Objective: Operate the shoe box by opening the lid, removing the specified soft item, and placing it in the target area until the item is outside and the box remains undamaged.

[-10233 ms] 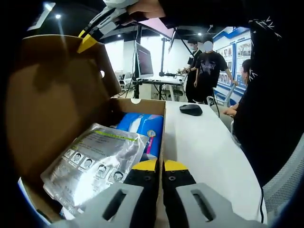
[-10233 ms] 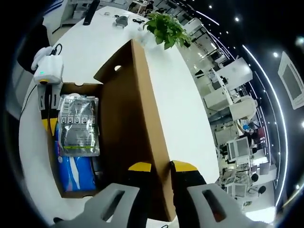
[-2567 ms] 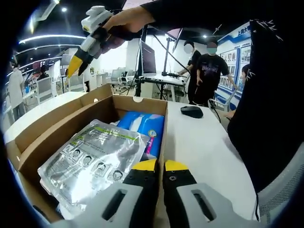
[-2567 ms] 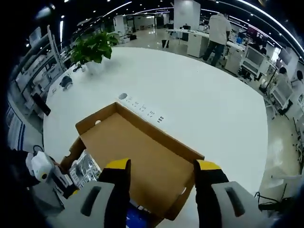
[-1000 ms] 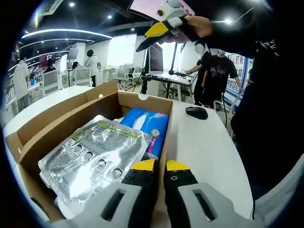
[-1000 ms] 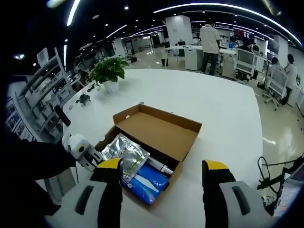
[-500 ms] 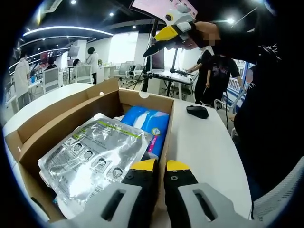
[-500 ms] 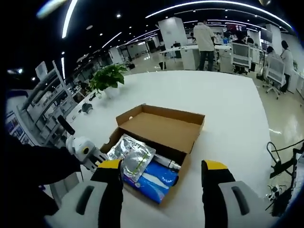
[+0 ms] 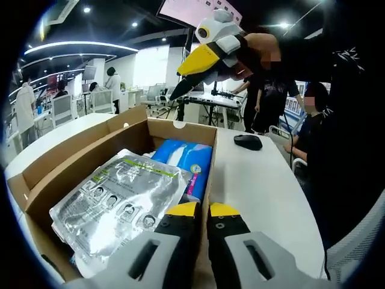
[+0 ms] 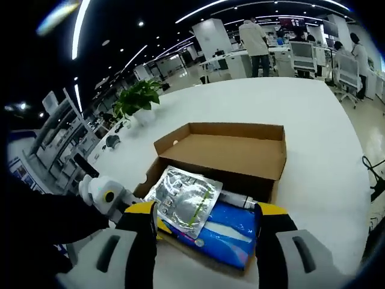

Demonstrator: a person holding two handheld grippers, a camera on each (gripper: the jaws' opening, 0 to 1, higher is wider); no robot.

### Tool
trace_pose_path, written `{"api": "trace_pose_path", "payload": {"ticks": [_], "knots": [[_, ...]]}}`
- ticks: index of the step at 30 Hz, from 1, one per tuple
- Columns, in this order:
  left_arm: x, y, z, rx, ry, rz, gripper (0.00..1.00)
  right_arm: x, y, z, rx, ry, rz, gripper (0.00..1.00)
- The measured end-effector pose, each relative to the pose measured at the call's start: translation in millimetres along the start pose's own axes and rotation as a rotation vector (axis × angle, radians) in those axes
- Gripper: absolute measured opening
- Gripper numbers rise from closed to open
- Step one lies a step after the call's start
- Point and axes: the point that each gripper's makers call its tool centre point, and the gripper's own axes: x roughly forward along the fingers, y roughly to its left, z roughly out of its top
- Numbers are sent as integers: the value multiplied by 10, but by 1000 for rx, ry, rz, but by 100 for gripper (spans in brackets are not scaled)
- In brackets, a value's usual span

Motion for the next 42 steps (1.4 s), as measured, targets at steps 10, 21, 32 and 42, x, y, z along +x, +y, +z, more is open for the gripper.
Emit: {"api": "trace_pose_path", "payload": {"ticks": [10, 21, 32, 42], "knots": [[-3, 17, -11, 30, -13, -5, 3, 319, 115, -119, 14, -3, -1, 69], [1, 33, -13, 50, -19, 1, 3, 633, 160, -341, 28, 52, 44, 69], [5, 11, -20, 69, -1, 3, 3, 826, 206, -422, 56, 77, 98, 65], [19, 1, -41, 101, 30, 4, 3, 915, 216, -446, 24, 82, 121, 61]]}}
